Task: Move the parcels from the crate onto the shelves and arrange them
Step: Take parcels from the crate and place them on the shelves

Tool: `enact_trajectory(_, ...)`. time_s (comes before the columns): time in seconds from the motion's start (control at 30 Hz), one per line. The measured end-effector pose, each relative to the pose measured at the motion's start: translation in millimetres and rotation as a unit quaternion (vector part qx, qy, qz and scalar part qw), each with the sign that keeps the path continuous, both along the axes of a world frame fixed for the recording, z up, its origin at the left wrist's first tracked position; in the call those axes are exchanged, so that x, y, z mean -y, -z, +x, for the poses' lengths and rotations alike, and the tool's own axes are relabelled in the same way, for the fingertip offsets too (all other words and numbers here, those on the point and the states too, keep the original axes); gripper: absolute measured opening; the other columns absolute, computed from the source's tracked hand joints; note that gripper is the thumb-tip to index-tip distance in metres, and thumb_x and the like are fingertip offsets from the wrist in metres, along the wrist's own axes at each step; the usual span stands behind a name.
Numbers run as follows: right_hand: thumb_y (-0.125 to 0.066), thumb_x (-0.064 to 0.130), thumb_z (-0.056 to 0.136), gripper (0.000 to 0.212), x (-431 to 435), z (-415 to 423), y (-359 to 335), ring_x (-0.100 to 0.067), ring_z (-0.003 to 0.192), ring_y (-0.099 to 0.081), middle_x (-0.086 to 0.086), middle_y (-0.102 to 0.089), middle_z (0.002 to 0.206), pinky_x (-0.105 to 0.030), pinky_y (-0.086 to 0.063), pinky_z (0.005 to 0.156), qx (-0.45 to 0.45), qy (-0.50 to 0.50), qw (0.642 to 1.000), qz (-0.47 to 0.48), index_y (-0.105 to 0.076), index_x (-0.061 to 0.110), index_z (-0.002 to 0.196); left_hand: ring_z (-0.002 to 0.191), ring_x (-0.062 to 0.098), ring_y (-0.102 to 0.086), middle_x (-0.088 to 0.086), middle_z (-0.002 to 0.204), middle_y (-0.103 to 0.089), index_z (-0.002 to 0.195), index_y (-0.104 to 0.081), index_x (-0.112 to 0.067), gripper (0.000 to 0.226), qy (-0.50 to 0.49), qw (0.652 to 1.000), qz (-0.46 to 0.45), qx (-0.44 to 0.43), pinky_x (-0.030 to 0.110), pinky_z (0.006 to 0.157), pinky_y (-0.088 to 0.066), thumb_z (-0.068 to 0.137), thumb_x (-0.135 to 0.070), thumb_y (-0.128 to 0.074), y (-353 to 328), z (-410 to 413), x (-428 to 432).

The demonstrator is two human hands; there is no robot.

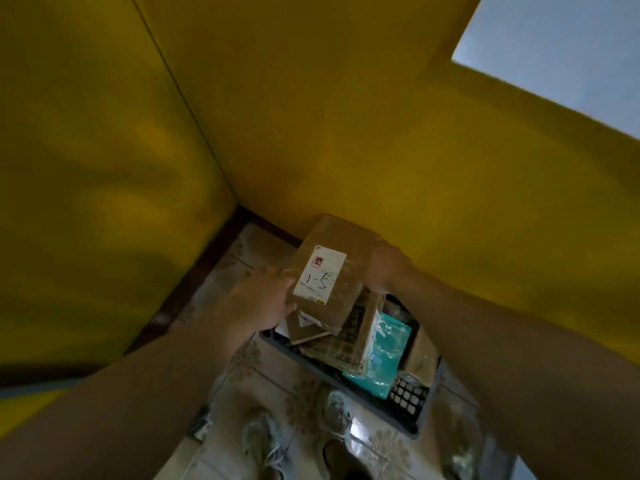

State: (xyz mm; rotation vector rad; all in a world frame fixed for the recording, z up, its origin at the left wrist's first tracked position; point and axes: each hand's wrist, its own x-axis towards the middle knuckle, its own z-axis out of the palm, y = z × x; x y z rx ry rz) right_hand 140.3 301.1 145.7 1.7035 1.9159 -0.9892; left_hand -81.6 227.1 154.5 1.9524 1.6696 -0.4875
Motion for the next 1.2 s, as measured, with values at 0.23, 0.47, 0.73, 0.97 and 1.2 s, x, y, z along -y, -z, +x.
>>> enact_trajectory(0.23, -0.04, 0.062, 0.097, 0.072, -16, -2, 83, -0.04, 0.149, -0.002, -0.017, -0.002, 0.163, -0.051, -0.018, 0.12, 0.042, 0.043, 0.997, 0.05, -0.02, 0.028, 0.157, 0.133, 0.033, -0.037, 0.009, 0.146, -0.035, 0.15, -0.024, -0.033, 0.067, -0.12, 0.99, -0.026, 0.062, 0.049, 0.104, -0.04, 0.092, -0.059, -0.046, 98, 5, -39)
enact_trajectory(0.47, -0.063, 0.039, 0.095, 0.084, -7, -3, 119, -0.037, 0.133, -0.046, -0.014, -0.037, 0.154, -0.042, -0.043, 0.106, -0.147, 0.308, 0.94, 0.011, -0.009, 0.031, 0.158, 0.126, 0.023, -0.051, 0.0, 0.146, -0.046, 0.153, -0.016, -0.032, 0.087, -0.287, 0.916, -0.092, 0.266, 0.031, 0.092, -0.046, 0.086, -0.029, -0.072, 136, 8, -44)
enact_trajectory(0.73, -0.072, 0.034, 0.081, 0.092, 23, -20, 71, -0.028, 0.129, -0.052, -0.002, -0.043, 0.153, -0.049, -0.049, 0.102, -0.275, 0.438, 0.855, 0.036, -0.018, 0.038, 0.155, 0.133, 0.022, -0.043, 0.002, 0.153, -0.031, 0.154, -0.012, -0.032, 0.09, -0.261, 0.924, 0.003, 0.279, 0.03, 0.097, -0.044, 0.086, -0.03, -0.071, 73, 18, 1)
enact_trajectory(0.97, -0.063, 0.063, 0.067, 0.088, 76, -20, -20, -0.033, 0.116, -0.063, 0.002, -0.044, 0.15, -0.055, -0.057, 0.087, -0.319, 0.448, 0.828, 0.103, -0.015, 0.063, 0.141, 0.135, 0.025, -0.034, -0.003, 0.153, -0.028, 0.153, -0.008, -0.041, 0.083, -0.192, 0.952, 0.082, 0.223, 0.039, 0.104, -0.035, 0.09, -0.044, -0.062, -44, 10, 39)
enact_trajectory(1.2, -0.062, 0.052, 0.087, 0.076, 165, 2, -139, -0.022, 0.129, -0.052, 0.004, -0.041, 0.152, -0.048, -0.046, 0.104, -0.308, 0.494, 0.775, 0.244, -0.02, 0.046, 0.151, 0.141, 0.028, -0.025, -0.002, 0.159, -0.021, 0.152, -0.014, -0.043, 0.078, -0.087, 0.948, 0.13, 0.278, 0.05, 0.112, -0.03, 0.089, -0.05, -0.06, -146, 27, 85)
